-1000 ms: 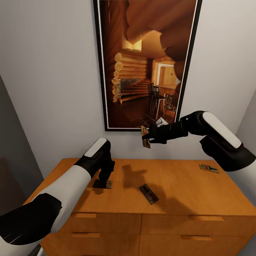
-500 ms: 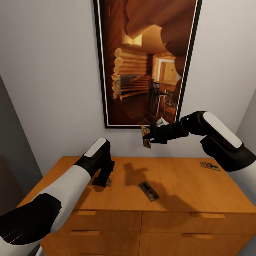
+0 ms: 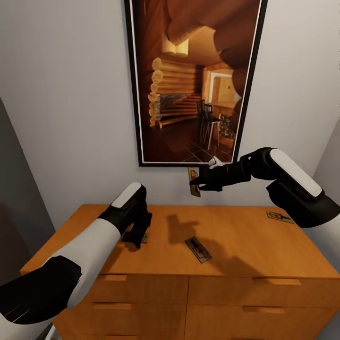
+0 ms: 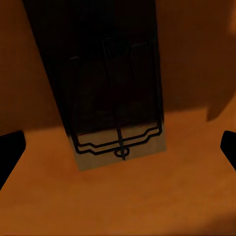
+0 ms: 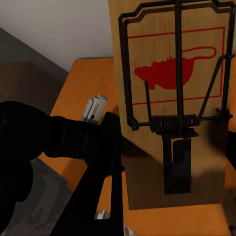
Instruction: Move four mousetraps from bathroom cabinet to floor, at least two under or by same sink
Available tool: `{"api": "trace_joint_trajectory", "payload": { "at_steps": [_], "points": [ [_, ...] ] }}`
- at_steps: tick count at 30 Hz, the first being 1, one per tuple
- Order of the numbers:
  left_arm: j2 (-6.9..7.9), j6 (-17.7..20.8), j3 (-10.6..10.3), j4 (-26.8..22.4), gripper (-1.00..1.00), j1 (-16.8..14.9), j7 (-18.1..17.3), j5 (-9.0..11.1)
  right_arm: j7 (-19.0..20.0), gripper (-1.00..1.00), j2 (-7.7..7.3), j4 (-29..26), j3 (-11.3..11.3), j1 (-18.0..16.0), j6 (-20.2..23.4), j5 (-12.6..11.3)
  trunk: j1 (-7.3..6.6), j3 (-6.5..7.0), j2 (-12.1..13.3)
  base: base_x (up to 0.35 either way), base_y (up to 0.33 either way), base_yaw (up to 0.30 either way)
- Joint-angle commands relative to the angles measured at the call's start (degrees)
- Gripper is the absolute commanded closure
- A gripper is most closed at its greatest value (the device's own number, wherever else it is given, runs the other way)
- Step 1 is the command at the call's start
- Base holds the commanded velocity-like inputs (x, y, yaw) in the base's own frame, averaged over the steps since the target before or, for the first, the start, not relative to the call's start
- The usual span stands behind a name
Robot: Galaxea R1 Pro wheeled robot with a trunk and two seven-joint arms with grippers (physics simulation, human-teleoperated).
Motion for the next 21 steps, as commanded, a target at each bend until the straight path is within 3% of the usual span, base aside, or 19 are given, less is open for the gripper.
{"api": "trace_joint_trajectory", "payload": {
  "at_steps": [1,21],
  "points": [
    [0.06,-0.5,-0.2,0.0,-1.0,0.2,0.1,0.2,-0.6,1.0,-0.03,0.0,0.0,-0.1,-0.1,-0.5,0.42,-0.27,-0.4,0.0,0.0,0.0],
    [0.11,-0.7,-0.5,0.1,-1.0,0.2,0.1,0.0,-0.6,1.0,-0.51,0.2,0.1,-0.1,-0.1,-0.5,0.63,-0.45,-0.8,0.0,0.0,0.0]
  ]
}}
